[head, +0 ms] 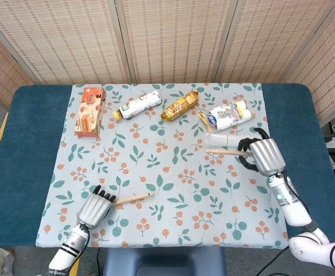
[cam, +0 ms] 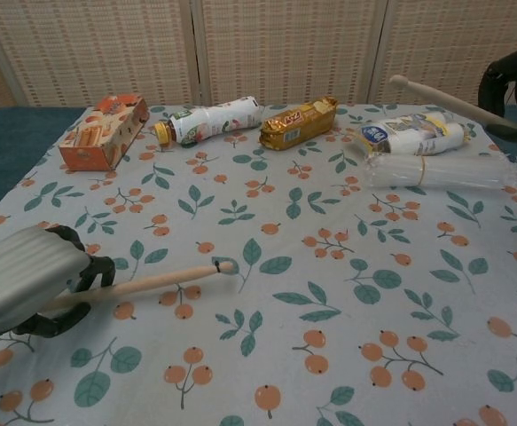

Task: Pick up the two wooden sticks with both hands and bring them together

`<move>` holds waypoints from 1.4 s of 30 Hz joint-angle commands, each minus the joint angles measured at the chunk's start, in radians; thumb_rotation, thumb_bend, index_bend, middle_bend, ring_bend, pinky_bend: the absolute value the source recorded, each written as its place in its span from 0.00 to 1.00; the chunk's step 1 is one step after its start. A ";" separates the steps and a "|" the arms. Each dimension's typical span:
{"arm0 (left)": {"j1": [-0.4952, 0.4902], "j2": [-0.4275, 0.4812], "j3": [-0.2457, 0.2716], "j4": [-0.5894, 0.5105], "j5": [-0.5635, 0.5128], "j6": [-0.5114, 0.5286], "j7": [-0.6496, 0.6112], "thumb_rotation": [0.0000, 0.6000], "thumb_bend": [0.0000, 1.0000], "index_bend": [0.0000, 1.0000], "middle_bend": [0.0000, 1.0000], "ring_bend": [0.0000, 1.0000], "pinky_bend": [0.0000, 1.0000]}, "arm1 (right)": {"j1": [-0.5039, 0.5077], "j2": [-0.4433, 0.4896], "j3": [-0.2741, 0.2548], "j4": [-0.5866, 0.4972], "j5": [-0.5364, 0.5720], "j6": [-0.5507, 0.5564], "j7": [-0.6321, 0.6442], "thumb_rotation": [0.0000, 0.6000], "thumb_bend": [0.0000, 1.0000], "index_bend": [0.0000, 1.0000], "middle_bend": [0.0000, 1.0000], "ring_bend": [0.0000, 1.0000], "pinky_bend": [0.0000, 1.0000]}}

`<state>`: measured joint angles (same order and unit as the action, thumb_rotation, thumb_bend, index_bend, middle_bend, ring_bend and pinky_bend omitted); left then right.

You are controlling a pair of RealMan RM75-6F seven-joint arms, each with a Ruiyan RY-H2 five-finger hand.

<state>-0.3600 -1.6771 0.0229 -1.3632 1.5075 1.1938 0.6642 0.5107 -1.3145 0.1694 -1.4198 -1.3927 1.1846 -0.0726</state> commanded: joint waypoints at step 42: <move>-0.283 0.146 -0.326 -0.325 -0.421 -0.084 0.063 1.00 0.80 0.74 0.85 0.56 0.35 | 0.206 -0.448 0.090 0.292 -0.011 -0.109 0.329 1.00 0.52 0.89 0.73 0.61 0.18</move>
<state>-0.6371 -1.5371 -0.3062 -1.6731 1.0922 1.1022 0.7238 0.7111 -1.7569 0.2536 -1.1343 -1.4117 1.0831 0.2629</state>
